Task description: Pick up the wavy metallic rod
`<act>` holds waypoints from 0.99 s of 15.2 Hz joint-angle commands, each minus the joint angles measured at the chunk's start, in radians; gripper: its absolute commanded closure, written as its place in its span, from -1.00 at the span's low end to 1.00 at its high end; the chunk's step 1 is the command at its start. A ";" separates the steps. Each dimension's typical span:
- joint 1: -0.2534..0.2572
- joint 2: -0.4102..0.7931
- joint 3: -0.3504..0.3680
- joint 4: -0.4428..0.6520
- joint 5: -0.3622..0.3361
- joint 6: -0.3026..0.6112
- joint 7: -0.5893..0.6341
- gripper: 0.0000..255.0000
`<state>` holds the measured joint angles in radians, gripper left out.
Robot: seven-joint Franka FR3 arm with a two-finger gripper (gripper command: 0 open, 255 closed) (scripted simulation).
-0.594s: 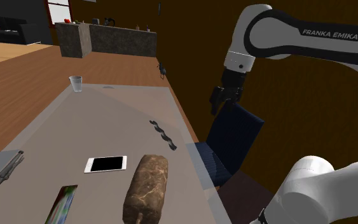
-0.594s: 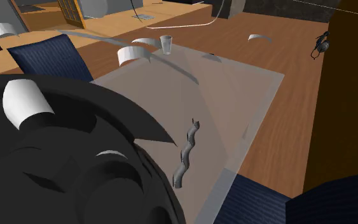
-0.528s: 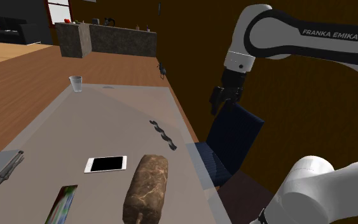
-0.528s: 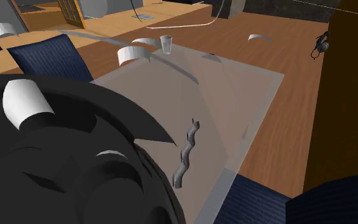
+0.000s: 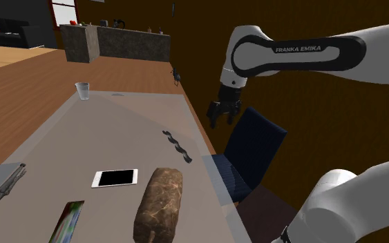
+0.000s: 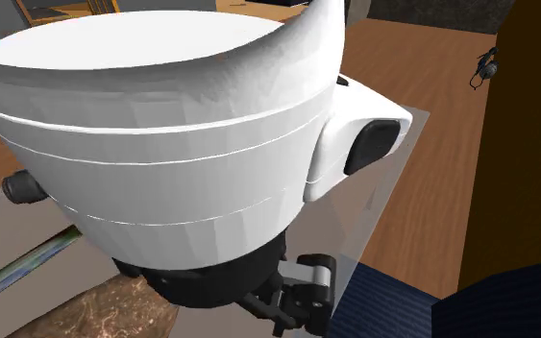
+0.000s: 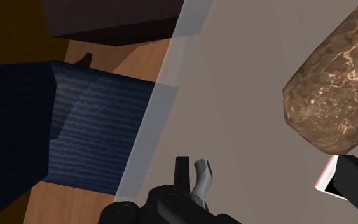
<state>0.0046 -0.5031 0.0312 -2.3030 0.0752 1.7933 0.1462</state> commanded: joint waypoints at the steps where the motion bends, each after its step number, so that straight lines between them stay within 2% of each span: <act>1: -0.004 0.069 0.008 0.009 -0.006 0.058 0.012 -1.00; 8: -0.017 0.330 0.022 0.117 -0.040 0.200 0.058 -1.00; 15: -0.023 0.600 0.022 0.288 -0.086 0.287 0.108 -1.00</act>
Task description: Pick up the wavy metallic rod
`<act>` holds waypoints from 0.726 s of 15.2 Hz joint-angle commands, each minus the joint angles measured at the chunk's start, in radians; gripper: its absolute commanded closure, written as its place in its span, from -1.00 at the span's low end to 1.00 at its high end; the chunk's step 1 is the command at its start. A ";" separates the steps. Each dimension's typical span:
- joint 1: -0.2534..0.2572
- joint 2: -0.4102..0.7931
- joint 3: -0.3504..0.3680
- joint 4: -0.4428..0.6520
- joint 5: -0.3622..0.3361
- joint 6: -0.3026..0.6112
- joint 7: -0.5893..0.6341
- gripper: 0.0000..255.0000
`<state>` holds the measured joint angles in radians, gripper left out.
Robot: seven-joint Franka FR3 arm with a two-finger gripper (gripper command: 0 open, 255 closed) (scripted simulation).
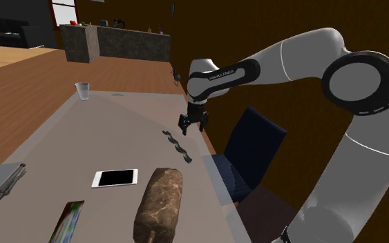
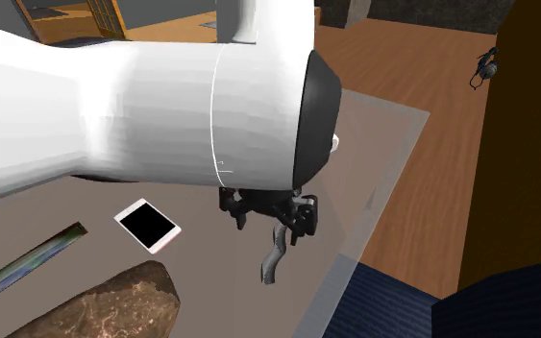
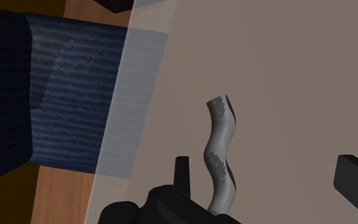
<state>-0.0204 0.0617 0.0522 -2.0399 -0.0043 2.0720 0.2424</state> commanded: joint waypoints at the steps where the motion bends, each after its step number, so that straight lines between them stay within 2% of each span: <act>1: 0.002 0.074 0.000 0.055 -0.013 0.016 0.019 -1.00; 11: 0.009 0.477 -0.029 0.436 -0.064 0.019 0.074 -1.00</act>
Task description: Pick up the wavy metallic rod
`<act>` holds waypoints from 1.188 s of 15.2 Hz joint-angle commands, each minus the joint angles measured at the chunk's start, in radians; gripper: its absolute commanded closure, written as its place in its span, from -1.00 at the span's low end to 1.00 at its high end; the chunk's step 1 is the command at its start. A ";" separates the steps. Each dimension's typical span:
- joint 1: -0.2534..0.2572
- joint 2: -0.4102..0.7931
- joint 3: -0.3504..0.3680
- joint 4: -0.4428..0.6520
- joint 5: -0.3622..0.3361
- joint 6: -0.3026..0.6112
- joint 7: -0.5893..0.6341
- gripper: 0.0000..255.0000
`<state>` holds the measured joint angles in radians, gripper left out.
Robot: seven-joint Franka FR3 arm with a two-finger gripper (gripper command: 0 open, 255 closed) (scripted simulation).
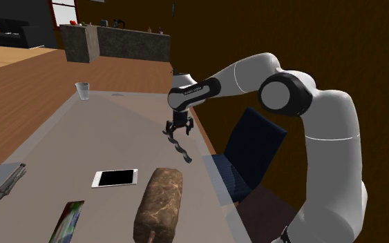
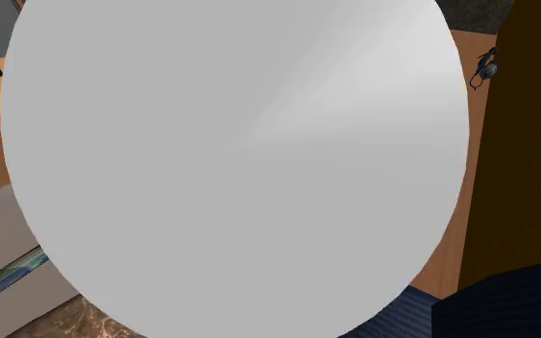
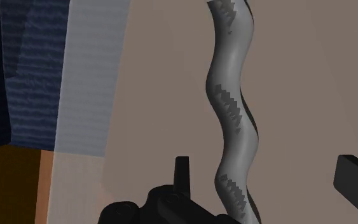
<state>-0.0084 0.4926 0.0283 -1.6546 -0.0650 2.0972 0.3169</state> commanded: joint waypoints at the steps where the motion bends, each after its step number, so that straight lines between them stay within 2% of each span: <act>1: -0.002 0.089 -0.008 0.099 -0.006 -0.014 0.003 -1.00; 3: -0.001 0.177 -0.015 0.204 -0.011 -0.034 0.009 -1.00; 13: -0.001 0.230 -0.017 0.187 -0.014 0.037 0.014 -1.00; 14: -0.001 0.230 -0.017 0.185 -0.014 0.038 0.014 1.00; 18: -0.001 0.230 -0.017 0.185 -0.014 0.038 0.014 1.00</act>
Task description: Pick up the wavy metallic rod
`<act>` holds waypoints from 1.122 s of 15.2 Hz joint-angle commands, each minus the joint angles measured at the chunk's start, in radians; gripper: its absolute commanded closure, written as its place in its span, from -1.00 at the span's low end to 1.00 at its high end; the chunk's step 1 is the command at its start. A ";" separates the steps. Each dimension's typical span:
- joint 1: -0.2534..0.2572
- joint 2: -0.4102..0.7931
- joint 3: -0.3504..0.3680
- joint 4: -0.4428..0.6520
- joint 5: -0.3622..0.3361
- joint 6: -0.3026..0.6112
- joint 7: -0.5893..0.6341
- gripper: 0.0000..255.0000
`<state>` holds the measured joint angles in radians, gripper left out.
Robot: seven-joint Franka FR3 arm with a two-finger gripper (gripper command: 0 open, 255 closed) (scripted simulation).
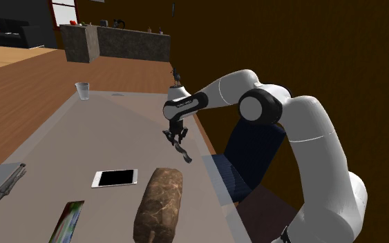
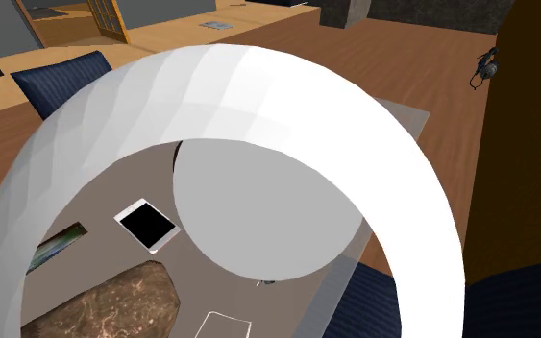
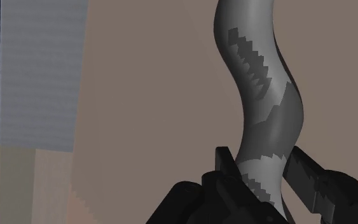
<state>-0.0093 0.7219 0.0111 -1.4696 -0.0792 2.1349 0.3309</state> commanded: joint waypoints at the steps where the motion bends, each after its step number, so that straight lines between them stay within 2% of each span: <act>1: 0.000 0.001 0.000 0.000 0.000 0.000 0.000 1.00; 5: 0.000 0.001 0.000 0.002 0.000 -0.001 0.000 1.00; 17: 0.000 -0.080 0.003 0.036 0.005 -0.115 -0.008 1.00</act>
<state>-0.0108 0.6514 0.0133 -1.4341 -0.0748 2.0291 0.3219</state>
